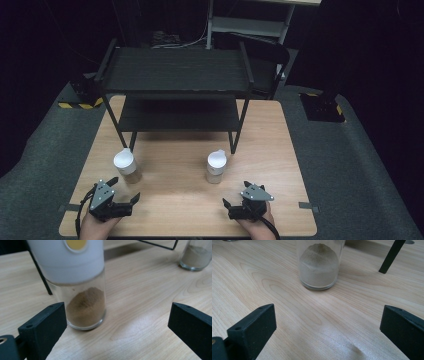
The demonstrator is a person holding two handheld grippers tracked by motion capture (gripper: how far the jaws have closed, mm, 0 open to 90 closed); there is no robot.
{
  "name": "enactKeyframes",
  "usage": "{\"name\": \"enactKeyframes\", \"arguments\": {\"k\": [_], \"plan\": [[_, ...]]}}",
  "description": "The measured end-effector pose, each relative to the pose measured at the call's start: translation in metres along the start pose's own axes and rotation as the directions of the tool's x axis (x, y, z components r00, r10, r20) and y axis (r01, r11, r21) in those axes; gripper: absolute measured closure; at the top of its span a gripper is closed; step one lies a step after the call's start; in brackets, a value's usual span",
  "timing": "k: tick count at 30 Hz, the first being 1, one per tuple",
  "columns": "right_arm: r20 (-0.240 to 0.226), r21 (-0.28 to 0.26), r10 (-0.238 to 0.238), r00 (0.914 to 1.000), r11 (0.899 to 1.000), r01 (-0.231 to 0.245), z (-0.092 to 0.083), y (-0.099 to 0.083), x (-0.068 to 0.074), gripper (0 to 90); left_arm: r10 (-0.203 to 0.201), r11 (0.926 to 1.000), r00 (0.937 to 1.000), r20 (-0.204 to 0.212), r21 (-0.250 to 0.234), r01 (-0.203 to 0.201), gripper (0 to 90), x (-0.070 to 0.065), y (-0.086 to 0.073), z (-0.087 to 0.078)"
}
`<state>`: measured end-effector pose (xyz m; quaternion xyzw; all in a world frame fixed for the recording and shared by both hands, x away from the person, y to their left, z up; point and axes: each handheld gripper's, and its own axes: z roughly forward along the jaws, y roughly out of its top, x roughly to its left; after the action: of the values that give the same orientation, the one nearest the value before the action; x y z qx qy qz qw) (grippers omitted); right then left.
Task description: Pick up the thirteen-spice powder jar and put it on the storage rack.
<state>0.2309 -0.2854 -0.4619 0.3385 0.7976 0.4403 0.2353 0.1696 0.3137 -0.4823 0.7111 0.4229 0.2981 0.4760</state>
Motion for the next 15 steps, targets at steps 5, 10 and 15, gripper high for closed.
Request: {"name": "enactKeyframes", "arguments": {"k": [5, 10, 15], "plan": [[0.004, -0.004, 0.004, 1.0, 1.0, -0.004, -0.001, -0.001, 0.001, 0.0, -0.028, 0.9996, 0.9996, -0.01, -0.011, 0.027, 1.0, 0.002, 0.008, -0.003], [0.006, -0.012, 0.005, 1.0, 1.0, -0.005, -0.001, -0.002, 0.001, 0.0, -0.012, 0.9999, 0.9998, -0.016, -0.008, 0.011, 0.9, 0.003, 0.019, -0.005], [0.005, -0.01, 0.009, 0.9999, 1.0, -0.009, -0.001, -0.002, 0.0, 0.0, -0.007, 0.9999, 0.9999, -0.014, 0.01, 0.007, 0.9, 0.005, 0.025, -0.001]]}}
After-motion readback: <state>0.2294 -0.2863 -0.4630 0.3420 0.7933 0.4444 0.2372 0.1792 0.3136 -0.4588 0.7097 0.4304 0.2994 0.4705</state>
